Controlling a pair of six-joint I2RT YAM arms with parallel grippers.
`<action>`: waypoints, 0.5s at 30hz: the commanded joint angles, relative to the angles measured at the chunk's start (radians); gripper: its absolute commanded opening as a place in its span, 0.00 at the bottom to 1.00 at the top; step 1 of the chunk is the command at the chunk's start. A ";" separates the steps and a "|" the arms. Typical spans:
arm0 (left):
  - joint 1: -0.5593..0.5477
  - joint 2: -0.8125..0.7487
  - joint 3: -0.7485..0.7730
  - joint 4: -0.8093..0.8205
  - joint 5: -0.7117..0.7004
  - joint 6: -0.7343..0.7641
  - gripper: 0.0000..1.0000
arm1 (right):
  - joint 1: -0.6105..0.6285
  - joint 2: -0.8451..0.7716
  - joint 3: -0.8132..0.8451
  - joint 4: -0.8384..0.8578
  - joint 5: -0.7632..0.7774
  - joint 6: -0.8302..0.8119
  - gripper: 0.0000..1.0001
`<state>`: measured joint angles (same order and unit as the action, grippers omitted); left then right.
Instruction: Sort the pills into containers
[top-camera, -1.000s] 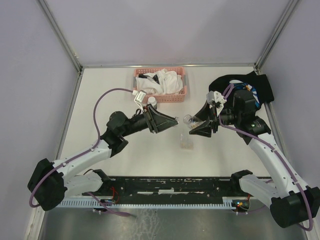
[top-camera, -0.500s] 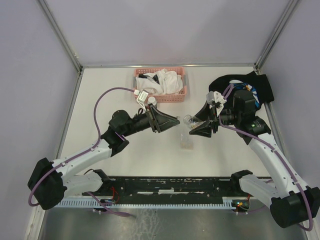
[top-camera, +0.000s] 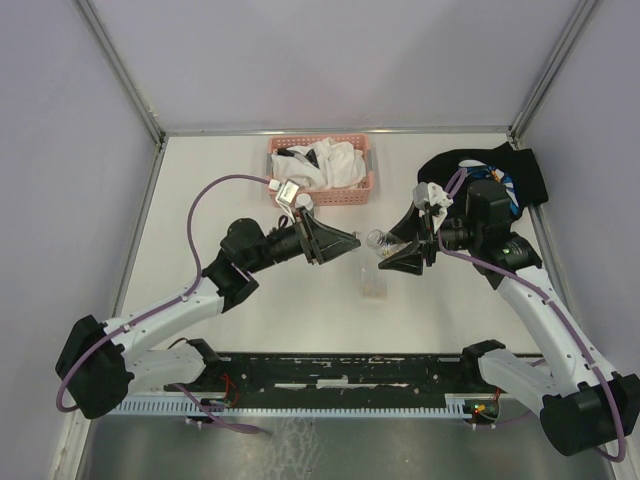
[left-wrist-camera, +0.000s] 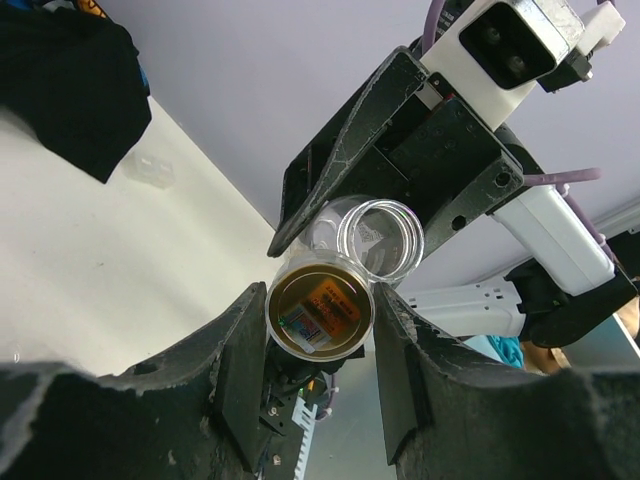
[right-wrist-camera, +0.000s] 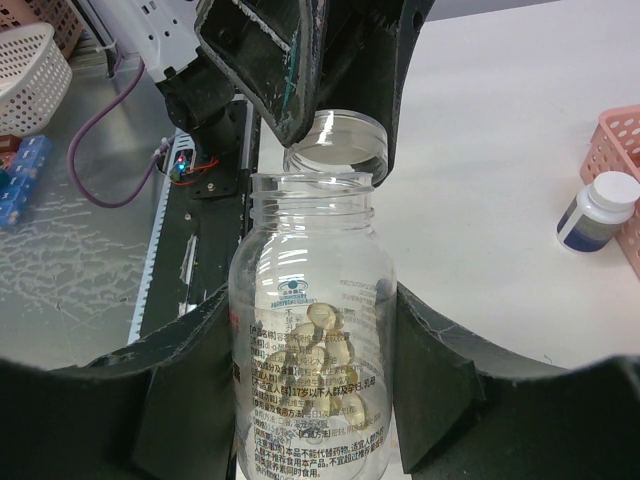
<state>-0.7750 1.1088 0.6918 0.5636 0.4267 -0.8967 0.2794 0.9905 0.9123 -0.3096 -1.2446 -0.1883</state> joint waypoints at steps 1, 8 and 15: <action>-0.004 -0.027 0.035 0.010 -0.023 0.051 0.21 | -0.002 -0.009 0.045 0.017 -0.003 -0.013 0.08; -0.003 -0.030 0.040 0.000 -0.028 0.052 0.21 | 0.000 -0.010 0.045 0.012 0.002 -0.017 0.08; -0.007 -0.033 0.037 -0.006 -0.034 0.055 0.21 | 0.001 -0.010 0.047 0.005 0.006 -0.025 0.08</action>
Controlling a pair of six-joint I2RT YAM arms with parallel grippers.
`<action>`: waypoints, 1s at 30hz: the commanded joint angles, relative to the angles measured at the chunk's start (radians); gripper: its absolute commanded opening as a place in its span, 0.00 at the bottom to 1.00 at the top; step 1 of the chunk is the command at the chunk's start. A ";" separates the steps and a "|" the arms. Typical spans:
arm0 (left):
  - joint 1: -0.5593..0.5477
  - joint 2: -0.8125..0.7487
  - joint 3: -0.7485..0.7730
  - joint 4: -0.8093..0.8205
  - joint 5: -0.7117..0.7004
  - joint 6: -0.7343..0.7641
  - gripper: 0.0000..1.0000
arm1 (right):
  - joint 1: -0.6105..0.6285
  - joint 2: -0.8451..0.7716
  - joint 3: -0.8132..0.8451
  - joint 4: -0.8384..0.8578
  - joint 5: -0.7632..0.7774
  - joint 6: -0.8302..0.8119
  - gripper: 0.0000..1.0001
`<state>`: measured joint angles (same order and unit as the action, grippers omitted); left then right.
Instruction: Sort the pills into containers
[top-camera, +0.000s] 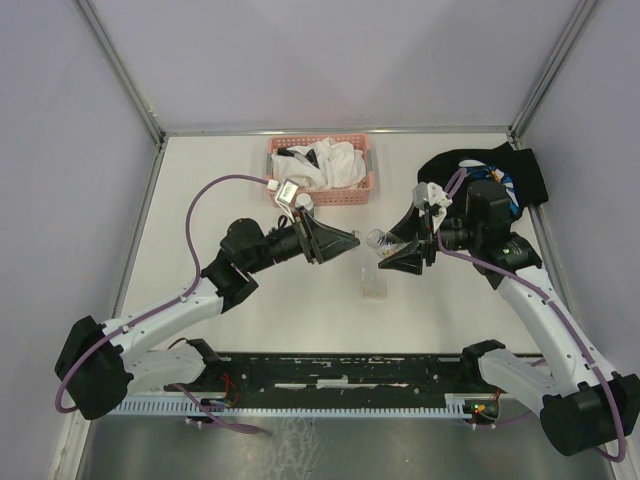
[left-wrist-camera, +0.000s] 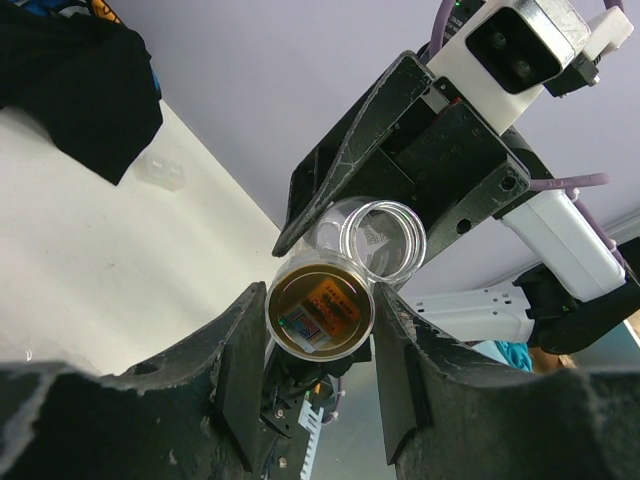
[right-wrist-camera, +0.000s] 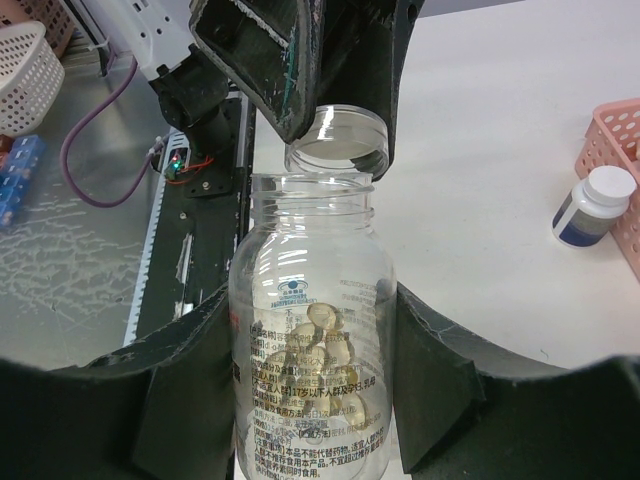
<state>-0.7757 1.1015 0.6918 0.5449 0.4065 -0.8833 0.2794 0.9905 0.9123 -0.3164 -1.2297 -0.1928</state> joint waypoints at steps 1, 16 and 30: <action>-0.007 -0.025 0.035 0.012 -0.015 0.043 0.21 | 0.001 -0.010 0.047 0.010 -0.008 -0.020 0.08; -0.007 -0.036 0.058 -0.064 -0.028 0.081 0.21 | 0.003 -0.001 0.047 -0.001 0.004 -0.036 0.08; -0.008 -0.007 0.111 -0.123 -0.035 0.092 0.21 | 0.043 0.016 0.076 -0.136 0.099 -0.177 0.08</action>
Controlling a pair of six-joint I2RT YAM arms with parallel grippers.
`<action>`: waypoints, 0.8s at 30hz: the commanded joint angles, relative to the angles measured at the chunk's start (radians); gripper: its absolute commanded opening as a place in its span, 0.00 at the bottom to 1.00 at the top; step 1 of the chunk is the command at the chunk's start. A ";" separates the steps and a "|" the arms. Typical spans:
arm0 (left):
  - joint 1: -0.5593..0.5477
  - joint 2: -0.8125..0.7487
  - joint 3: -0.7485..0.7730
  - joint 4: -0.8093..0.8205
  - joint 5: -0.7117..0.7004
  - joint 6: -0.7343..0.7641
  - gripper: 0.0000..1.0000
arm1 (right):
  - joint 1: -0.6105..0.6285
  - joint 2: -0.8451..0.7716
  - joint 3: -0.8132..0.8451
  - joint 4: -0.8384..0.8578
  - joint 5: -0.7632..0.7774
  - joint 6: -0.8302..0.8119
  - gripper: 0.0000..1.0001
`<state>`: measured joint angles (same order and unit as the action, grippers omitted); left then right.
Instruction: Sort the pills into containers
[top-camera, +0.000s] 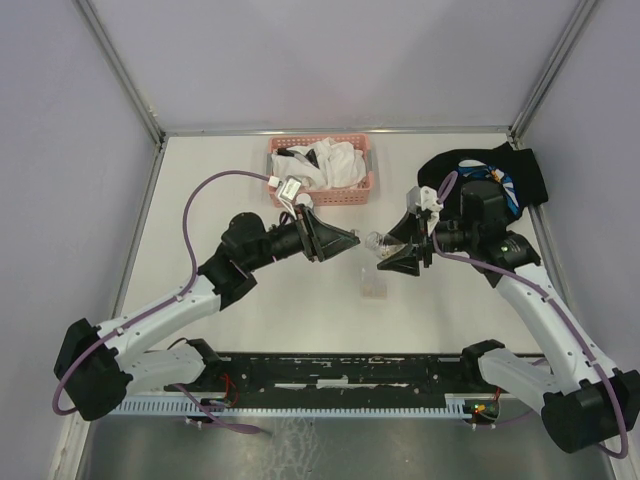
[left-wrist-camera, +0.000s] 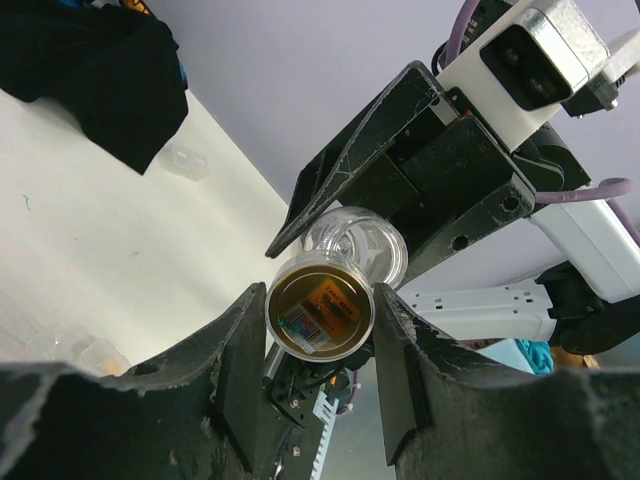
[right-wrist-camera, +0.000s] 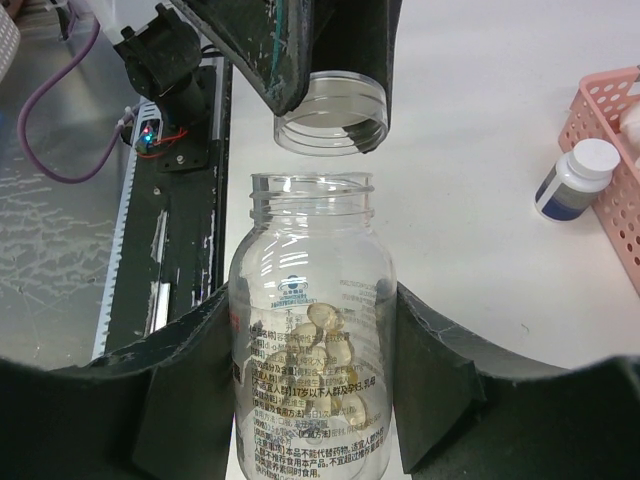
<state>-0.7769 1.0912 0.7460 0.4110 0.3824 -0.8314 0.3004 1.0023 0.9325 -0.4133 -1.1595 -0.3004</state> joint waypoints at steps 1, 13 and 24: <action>-0.007 0.008 0.059 0.008 -0.009 0.040 0.21 | 0.026 0.005 0.058 -0.042 0.034 -0.073 0.08; -0.026 0.037 0.070 0.028 0.021 0.028 0.21 | 0.059 0.025 0.063 -0.062 0.073 -0.091 0.08; -0.048 0.059 0.073 0.044 0.033 0.025 0.21 | 0.066 0.031 0.073 -0.082 0.086 -0.106 0.08</action>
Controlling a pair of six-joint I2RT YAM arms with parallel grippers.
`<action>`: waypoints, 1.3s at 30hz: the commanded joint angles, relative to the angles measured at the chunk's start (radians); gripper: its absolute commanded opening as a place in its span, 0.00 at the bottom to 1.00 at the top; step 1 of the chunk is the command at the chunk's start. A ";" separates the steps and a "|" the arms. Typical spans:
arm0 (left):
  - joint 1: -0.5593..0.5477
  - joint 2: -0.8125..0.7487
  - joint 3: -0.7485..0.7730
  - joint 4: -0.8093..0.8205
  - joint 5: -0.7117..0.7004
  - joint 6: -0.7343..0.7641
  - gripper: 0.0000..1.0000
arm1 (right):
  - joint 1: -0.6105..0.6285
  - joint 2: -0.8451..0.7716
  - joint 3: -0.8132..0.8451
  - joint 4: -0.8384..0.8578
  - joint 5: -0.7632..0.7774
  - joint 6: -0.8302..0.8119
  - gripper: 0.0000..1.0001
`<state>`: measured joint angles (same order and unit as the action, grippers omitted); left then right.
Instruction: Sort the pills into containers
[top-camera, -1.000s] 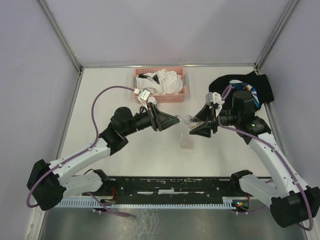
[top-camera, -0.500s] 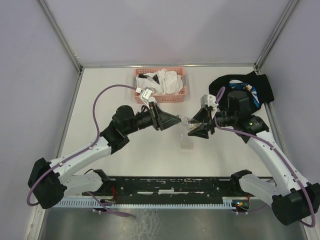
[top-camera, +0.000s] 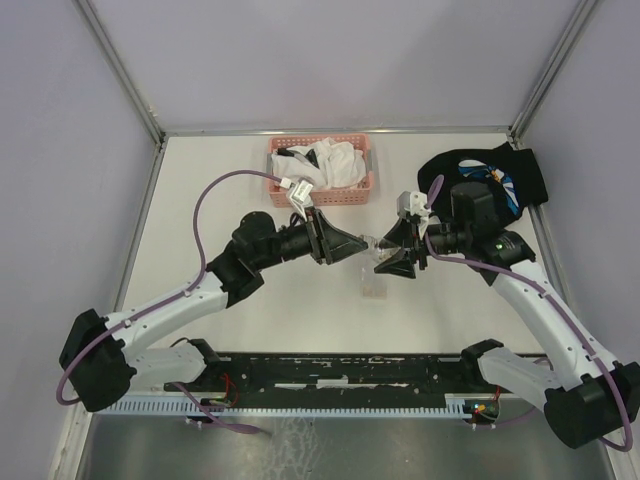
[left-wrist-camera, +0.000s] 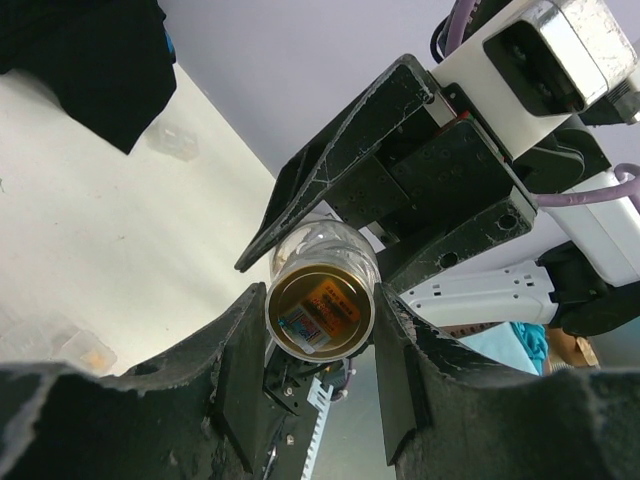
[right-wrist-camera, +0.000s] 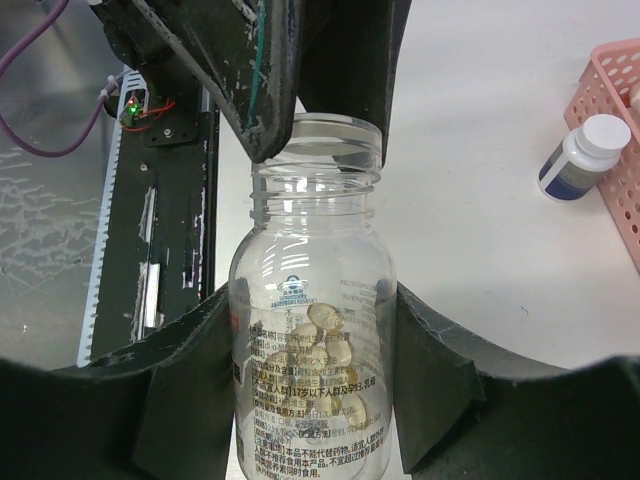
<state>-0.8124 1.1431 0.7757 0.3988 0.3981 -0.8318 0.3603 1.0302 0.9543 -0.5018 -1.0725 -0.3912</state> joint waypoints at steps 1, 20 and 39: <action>-0.015 0.008 0.044 0.057 0.019 0.025 0.21 | 0.008 0.005 0.052 0.005 0.002 -0.015 0.08; -0.040 0.031 0.089 -0.080 -0.019 0.107 0.21 | 0.038 0.043 0.092 -0.076 0.114 -0.062 0.07; -0.048 0.071 0.169 -0.264 0.048 0.229 0.19 | 0.042 0.052 0.096 0.019 -0.010 0.109 0.06</action>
<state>-0.8452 1.2171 0.9478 0.0837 0.3714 -0.6567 0.4107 1.0950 1.0191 -0.6422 -0.9337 -0.4469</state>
